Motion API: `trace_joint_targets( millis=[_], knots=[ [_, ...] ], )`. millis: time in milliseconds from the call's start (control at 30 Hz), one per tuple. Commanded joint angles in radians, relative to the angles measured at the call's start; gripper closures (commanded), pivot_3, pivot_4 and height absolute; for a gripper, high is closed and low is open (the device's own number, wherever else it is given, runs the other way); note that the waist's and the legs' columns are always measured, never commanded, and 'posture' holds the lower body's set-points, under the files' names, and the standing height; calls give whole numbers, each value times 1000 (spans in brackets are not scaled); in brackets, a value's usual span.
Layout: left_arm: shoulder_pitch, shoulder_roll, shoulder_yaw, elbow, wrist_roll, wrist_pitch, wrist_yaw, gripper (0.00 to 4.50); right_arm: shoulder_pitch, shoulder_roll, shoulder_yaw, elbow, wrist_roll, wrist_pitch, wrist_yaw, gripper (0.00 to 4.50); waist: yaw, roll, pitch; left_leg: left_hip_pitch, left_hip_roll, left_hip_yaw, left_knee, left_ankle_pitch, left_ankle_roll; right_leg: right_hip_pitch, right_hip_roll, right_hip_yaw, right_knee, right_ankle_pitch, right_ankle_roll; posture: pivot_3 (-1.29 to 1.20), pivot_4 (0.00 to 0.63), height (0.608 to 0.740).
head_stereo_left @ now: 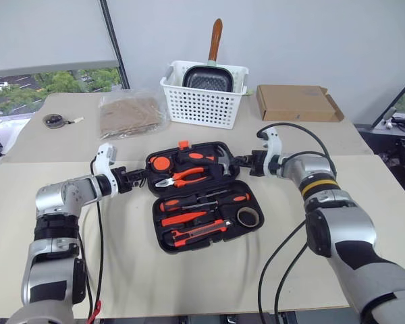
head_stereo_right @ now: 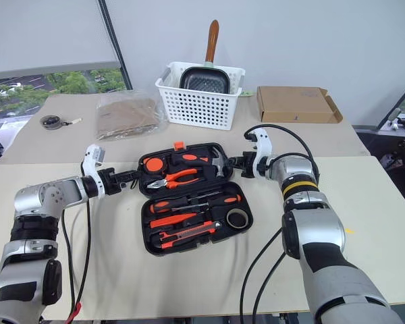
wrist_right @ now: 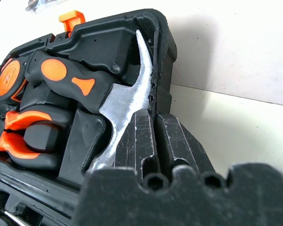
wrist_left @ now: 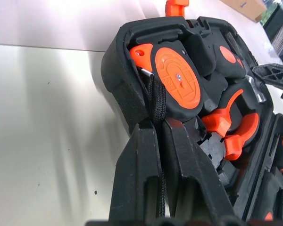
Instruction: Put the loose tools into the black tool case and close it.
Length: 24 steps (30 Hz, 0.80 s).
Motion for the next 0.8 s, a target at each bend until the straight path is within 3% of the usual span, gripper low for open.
trace_joint_targets(
  millis=[33, 333, 533, 800],
  knots=[
    [-49, -1, -34, 3, 34, -117, -68, 4438, 19, -46, -47, -115, 30, -55, 22, 4500, 1, 0, 0, 0, 0, 0, 0, 0, 0, 0, 0, 0, 0, 0, 0, 0, 150, 700],
    [-165, -47, -98, 167, 180, -516, -118, 4438, 224, -76, -12, -364, 26, -262, 162, 4500, 2, 0, 0, -5, -3, -1, 0, 0, 1, -1, 0, -1, -1, 1, 2, 0, 150, 700],
    [-191, -84, -102, 229, 243, -801, -137, 4438, 313, -60, -39, -481, 39, -434, 162, 4500, -2, -1, 0, -5, -2, -1, 0, 0, 2, -1, 1, -1, -2, 1, 2, 0, 150, 700],
    [-122, -107, -115, 78, 290, -1012, -115, 4438, 375, -61, -39, -527, 30, -619, 151, 4500, -3, -1, 1, -5, -2, 0, 0, 1, 3, -1, 0, 0, -2, 2, 4, 0, 150, 700]
  ],
)
